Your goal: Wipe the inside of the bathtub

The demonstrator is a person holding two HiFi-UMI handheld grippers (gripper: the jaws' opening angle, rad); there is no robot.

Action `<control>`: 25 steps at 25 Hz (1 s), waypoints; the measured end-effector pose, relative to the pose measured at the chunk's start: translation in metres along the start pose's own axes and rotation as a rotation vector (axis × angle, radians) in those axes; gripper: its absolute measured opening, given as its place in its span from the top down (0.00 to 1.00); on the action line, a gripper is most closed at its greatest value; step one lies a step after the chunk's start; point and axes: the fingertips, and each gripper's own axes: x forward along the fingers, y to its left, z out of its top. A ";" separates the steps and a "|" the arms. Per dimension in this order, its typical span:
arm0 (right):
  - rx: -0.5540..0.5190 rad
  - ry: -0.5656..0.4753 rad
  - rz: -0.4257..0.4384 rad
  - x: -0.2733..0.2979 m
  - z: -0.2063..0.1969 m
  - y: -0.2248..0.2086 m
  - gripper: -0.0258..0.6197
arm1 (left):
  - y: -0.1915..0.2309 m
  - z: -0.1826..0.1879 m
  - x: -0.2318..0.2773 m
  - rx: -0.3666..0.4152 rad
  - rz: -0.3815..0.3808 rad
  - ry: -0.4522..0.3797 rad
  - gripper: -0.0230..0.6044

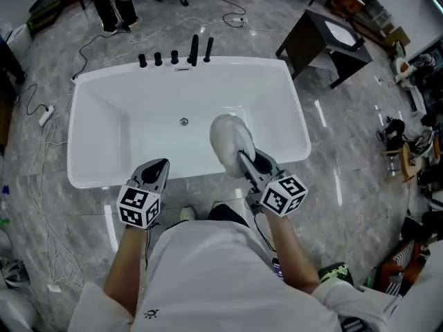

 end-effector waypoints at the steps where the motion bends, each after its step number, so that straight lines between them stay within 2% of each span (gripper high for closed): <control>1: -0.003 -0.005 0.000 -0.004 0.001 0.001 0.81 | -0.004 0.003 -0.001 0.002 0.003 -0.008 0.95; 8: -0.028 0.017 0.020 -0.023 -0.002 -0.006 0.81 | -0.026 0.017 -0.006 -0.023 0.059 -0.060 0.95; 12: -0.068 0.005 0.015 -0.036 0.005 -0.017 0.81 | -0.043 0.023 -0.004 -0.006 0.085 -0.077 0.95; 17: -0.110 0.002 -0.041 -0.038 0.003 -0.036 0.81 | -0.044 0.018 0.001 -0.037 0.140 -0.083 0.95; 25: -0.118 -0.008 -0.014 -0.047 0.005 -0.034 0.81 | -0.054 0.031 -0.003 -0.034 0.174 -0.125 0.95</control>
